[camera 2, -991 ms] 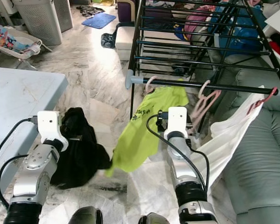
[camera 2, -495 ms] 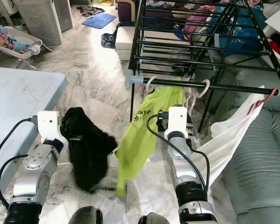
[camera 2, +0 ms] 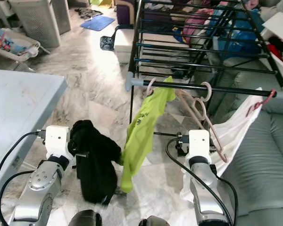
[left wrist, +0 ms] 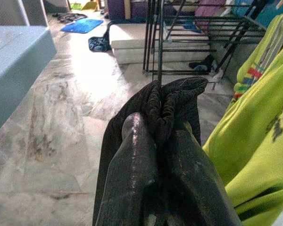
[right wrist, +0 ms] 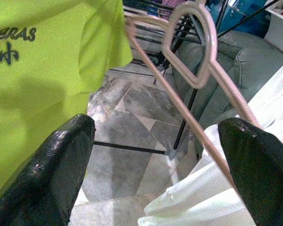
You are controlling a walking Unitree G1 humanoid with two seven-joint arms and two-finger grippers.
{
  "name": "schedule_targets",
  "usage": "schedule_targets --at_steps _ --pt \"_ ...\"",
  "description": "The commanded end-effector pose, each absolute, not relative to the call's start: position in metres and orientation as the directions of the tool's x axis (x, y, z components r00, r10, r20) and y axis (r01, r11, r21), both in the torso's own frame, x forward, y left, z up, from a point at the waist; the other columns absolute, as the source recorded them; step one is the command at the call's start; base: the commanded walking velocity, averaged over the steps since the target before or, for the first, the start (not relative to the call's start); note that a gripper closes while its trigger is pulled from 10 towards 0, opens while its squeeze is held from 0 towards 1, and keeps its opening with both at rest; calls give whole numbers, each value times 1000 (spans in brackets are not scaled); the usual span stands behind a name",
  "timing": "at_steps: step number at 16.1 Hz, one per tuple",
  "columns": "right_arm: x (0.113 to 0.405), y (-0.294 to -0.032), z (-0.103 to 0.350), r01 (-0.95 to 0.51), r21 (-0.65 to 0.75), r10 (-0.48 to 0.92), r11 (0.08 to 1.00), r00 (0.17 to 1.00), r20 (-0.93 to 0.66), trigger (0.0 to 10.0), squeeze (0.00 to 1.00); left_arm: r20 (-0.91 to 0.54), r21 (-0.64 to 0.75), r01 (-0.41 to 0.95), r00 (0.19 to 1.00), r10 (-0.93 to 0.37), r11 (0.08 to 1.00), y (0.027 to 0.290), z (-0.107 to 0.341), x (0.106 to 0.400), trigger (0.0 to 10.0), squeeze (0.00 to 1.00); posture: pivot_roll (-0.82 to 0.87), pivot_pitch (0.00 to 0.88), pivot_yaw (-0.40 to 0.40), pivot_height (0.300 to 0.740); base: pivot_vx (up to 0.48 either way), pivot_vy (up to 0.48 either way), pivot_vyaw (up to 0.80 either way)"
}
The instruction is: Hang hanger
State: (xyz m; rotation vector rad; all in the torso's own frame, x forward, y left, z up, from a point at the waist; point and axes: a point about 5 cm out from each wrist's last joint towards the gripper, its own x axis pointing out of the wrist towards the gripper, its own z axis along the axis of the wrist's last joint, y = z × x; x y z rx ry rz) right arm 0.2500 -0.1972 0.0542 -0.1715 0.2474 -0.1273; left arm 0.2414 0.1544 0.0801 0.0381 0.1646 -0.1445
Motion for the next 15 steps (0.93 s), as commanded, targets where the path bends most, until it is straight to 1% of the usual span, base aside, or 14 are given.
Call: schedule_targets --at_steps 1,15 --pt "250 -198 58 109 -182 -149 977 963 -226 10000 0 -134 39 147 981 -140 988 154 89 242 10000 0 46 0 -51 740 0 0 0" --pt "250 -198 58 109 -182 -149 977 963 -226 10000 0 -134 39 147 981 -140 988 154 89 242 10000 0 46 0 -51 740 0 0 0"
